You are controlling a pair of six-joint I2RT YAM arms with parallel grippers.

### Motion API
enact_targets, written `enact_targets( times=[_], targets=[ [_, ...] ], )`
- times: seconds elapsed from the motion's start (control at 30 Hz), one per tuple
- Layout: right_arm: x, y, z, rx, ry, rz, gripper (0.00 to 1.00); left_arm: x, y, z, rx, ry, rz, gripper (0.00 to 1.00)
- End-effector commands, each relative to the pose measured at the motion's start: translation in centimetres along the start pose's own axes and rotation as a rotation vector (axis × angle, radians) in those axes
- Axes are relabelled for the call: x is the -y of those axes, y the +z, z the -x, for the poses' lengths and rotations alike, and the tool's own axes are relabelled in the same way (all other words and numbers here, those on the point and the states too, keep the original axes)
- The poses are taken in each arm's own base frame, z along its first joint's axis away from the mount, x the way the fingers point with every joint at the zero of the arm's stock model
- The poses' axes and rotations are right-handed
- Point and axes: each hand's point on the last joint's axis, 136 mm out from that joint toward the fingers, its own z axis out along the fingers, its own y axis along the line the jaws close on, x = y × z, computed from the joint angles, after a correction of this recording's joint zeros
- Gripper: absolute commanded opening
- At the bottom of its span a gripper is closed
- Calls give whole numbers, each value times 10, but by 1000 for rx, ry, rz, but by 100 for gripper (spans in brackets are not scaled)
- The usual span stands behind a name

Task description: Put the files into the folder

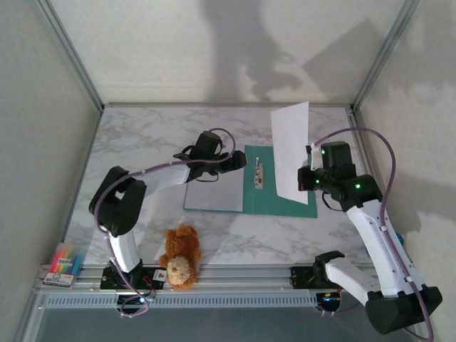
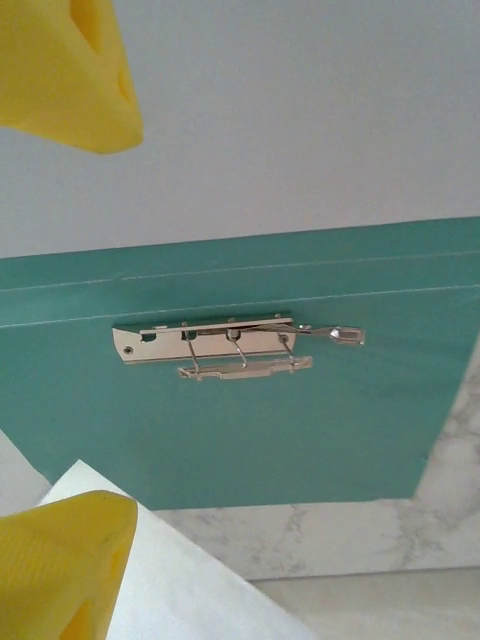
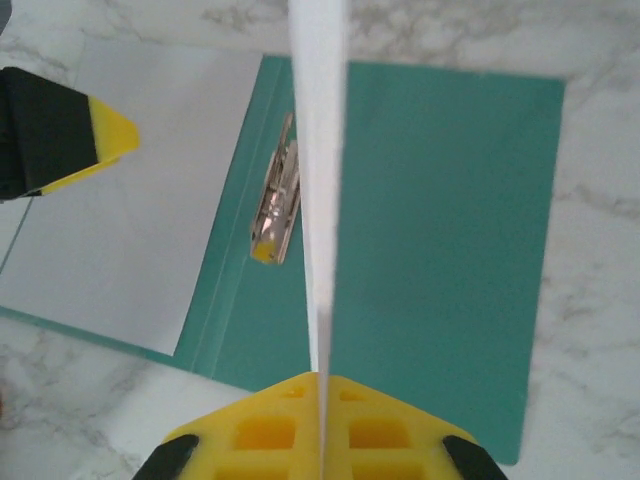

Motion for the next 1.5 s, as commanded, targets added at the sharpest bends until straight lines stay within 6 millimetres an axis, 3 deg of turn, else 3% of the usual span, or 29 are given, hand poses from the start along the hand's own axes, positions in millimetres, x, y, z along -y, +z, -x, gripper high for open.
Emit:
enact_targets(
  times=[0.0, 0.13, 0.37, 0.57, 0.97, 1.13, 1.47],
  targets=[
    [-23, 2, 6, 17, 74, 180, 0, 14, 15, 0, -20, -15, -37, 87],
    [-37, 3, 11, 6, 114, 282, 0, 0, 31, -7, -48, -43, 6, 85],
    [-60, 3, 11, -23, 174, 455, 0, -10, 41, -11, -61, -60, 34, 84],
    [-64, 4, 4, -29, 180, 502, 0, -13, 43, -12, -70, -59, 43, 84],
    [-10, 51, -54, -189, 268, 291, 0, -28, 37, -21, -90, -51, 107, 82],
    [2, 56, -58, -208, 285, 223, 0, -41, 30, -28, -89, -62, 143, 82],
    [6, 60, -61, -227, 293, 201, 0, -35, -9, -23, -26, -33, 171, 84]
  ],
)
